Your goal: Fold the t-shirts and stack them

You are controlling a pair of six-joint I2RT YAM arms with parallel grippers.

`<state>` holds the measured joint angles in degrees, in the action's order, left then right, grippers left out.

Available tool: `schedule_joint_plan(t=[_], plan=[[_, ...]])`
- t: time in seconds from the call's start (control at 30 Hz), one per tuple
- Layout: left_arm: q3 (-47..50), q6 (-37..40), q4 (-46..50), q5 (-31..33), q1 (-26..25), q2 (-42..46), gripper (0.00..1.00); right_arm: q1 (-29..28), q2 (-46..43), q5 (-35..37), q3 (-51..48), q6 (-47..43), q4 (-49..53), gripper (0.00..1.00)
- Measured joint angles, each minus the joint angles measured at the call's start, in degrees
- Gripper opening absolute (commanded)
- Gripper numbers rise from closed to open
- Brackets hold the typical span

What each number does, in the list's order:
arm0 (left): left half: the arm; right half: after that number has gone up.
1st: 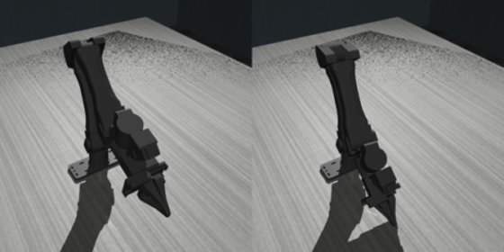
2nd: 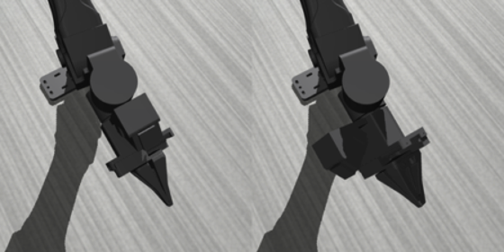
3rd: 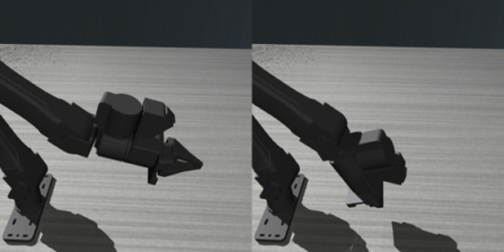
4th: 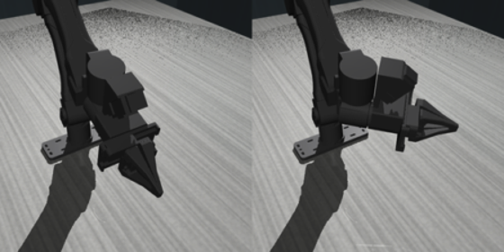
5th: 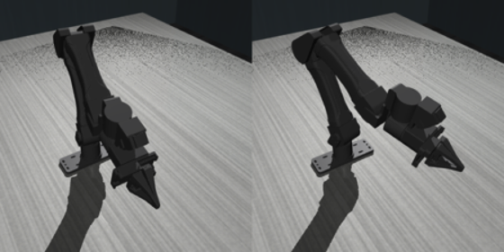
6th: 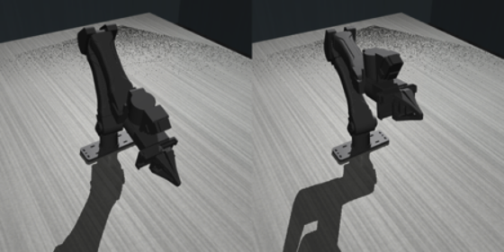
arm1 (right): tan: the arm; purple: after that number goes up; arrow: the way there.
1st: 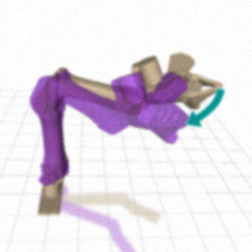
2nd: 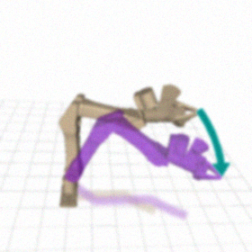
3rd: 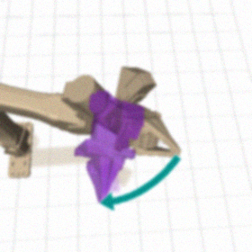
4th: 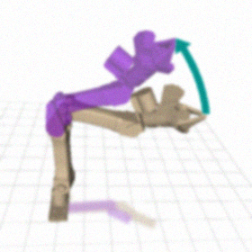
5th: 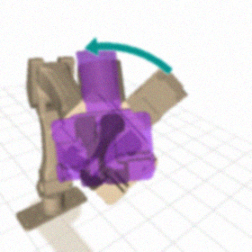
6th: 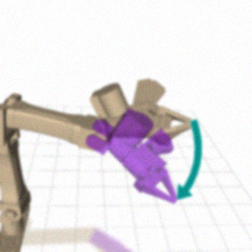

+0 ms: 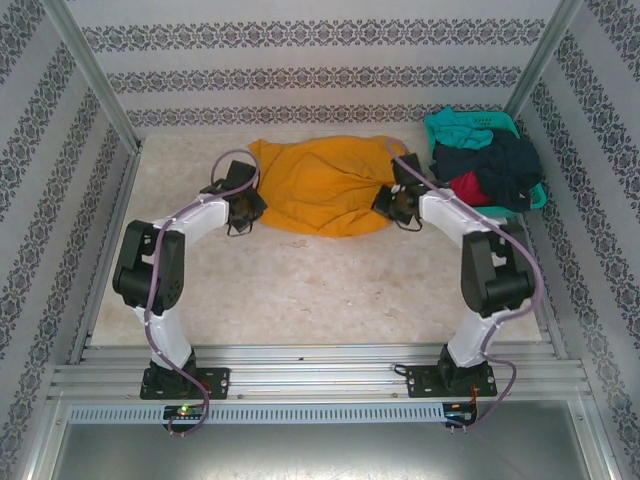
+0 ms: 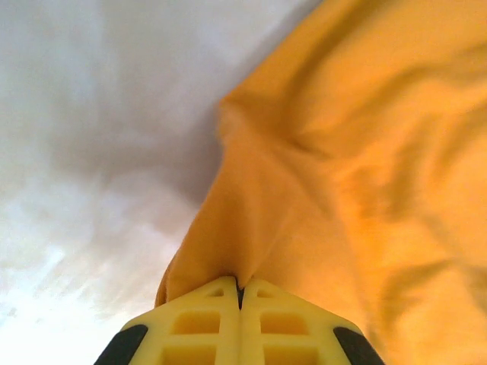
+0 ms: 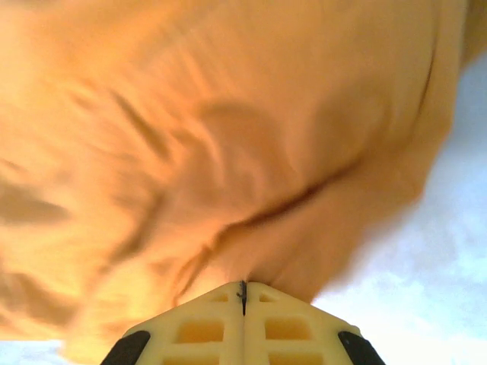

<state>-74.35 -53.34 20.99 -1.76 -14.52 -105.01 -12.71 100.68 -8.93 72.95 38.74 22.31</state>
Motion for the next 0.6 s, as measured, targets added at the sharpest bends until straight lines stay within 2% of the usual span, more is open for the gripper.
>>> schedule_joint_plan(t=[0.3,0.6], plan=[[-21.75,7.28,3.19,5.11,1.97,8.41,0.00,1.84,-17.68,2.69,13.20,-3.13,-9.99,0.00],[-30.18,14.05,6.54,10.01,2.91,18.40,0.00,1.68,-32.13,4.22,13.64,-6.10,-16.83,0.00]])
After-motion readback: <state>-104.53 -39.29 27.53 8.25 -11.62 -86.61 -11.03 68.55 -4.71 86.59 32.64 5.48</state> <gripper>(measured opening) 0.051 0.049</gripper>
